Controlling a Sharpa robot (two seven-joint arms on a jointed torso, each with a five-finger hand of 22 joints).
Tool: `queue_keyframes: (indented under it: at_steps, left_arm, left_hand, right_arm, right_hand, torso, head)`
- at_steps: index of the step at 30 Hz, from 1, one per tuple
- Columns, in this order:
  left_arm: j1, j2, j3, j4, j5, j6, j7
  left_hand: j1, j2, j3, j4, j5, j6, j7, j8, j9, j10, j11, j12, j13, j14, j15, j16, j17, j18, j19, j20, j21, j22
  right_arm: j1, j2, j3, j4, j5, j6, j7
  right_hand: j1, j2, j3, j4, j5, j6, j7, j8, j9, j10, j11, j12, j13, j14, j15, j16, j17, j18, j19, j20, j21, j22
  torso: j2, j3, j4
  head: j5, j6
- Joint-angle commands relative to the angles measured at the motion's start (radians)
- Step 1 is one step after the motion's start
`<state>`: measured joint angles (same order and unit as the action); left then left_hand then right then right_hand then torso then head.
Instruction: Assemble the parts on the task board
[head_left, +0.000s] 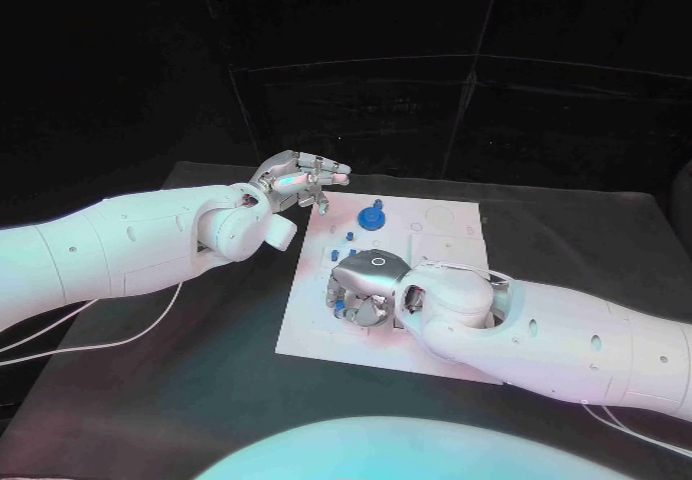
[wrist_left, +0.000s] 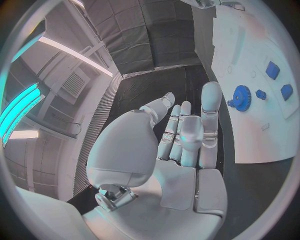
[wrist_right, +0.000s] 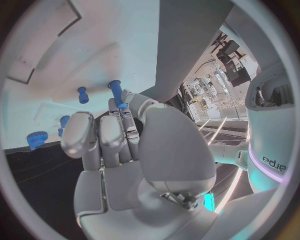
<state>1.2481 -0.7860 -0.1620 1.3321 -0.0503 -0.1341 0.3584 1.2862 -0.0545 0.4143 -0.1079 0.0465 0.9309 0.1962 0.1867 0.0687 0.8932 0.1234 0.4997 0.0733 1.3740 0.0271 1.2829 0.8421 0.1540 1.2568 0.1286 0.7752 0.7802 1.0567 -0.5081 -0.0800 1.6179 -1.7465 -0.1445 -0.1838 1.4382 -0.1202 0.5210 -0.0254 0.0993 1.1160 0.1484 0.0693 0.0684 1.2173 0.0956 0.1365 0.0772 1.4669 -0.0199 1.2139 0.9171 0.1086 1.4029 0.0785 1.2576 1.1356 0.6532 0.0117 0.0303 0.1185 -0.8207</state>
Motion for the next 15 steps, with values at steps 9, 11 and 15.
queue_keyframes:
  at_steps: [9,11,15]
  left_arm:
    - [0.002,-0.001,0.001,0.002,0.004,0.014,-0.001]
    - [0.002,-0.002,0.001,0.002,0.004,0.015,-0.001]
    - [0.002,-0.002,0.001,0.002,0.004,0.015,-0.002]
  left_hand:
    - [-0.008,-0.004,-0.006,0.002,0.003,-0.007,0.002,0.002,-0.001,-0.007,0.001,0.004,-0.001,-0.005,0.005,0.0,-0.002,0.019,-0.005,-0.001,-0.005,-0.001]
    - [-0.008,-0.004,-0.006,0.002,0.003,-0.007,0.002,0.002,-0.001,-0.007,0.001,0.004,-0.001,-0.005,0.005,0.0,-0.002,0.019,-0.005,-0.001,-0.005,-0.001]
    - [-0.008,-0.004,-0.006,0.002,0.003,-0.007,0.002,0.002,-0.001,-0.007,0.001,0.004,-0.001,-0.005,0.005,0.0,-0.002,0.019,-0.005,-0.001,-0.005,-0.001]
  right_arm:
    - [-0.003,0.003,-0.006,-0.003,-0.014,-0.011,0.003]
    - [-0.003,0.004,-0.006,-0.005,-0.009,-0.01,0.005]
    - [-0.003,0.004,-0.006,-0.007,0.0,-0.012,0.009]
  right_hand:
    - [-0.06,-0.022,-0.014,0.008,0.0,-0.063,0.017,-0.009,-0.005,-0.036,-0.007,-0.034,-0.012,-0.001,0.017,-0.004,-0.019,-0.01,-0.017,0.017,-0.017,-0.028]
    - [-0.076,-0.033,-0.021,0.012,0.001,-0.083,0.025,-0.009,-0.005,-0.058,0.002,-0.043,-0.014,-0.004,0.023,-0.009,-0.029,-0.005,-0.029,0.023,-0.035,-0.052]
    - [-0.11,-0.061,-0.061,0.022,0.007,-0.14,0.035,-0.008,-0.005,-0.132,0.019,-0.065,-0.015,-0.023,0.037,-0.047,-0.092,0.01,-0.063,0.034,-0.093,-0.125]
  torso:
    - [0.001,0.0005,-0.0007]
    - [0.001,0.0007,-0.0005]
    - [0.001,0.0004,-0.0007]
  head:
    - [0.0,0.001]
    - [0.0,0.0]
    - [0.0,-0.001]
